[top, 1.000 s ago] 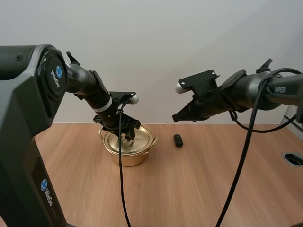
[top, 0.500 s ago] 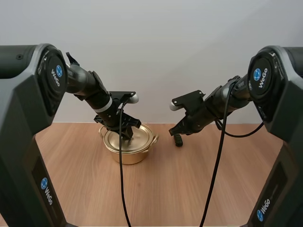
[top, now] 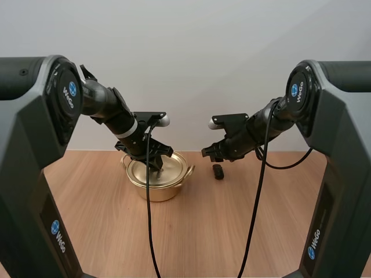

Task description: Open the pot, put the car inside, and close it

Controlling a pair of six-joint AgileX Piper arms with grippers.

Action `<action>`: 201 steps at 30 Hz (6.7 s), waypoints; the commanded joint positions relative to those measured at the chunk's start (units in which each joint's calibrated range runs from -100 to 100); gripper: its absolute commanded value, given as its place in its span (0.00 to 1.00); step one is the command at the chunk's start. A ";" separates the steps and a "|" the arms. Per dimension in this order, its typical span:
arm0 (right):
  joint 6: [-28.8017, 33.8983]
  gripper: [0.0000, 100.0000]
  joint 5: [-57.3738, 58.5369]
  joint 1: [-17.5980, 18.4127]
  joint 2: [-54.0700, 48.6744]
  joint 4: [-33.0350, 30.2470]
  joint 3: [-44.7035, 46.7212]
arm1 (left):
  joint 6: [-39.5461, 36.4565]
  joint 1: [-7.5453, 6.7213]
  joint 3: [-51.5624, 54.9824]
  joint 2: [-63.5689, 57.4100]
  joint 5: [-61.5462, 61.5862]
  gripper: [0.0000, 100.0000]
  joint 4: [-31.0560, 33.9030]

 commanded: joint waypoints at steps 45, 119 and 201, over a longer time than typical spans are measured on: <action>-11.85 0.00 14.03 13.73 -0.98 7.19 -0.89 | 13.54 9.96 -3.98 -30.33 0.58 0.00 -35.09; -0.66 0.00 6.26 -4.36 -27.44 -2.19 2.28 | 33.49 4.39 13.25 -41.75 -0.97 1.00 -43.88; 12.80 0.00 -19.08 -2.58 -106.75 -14.28 66.00 | -42.13 3.60 71.67 -97.18 -60.45 1.00 24.26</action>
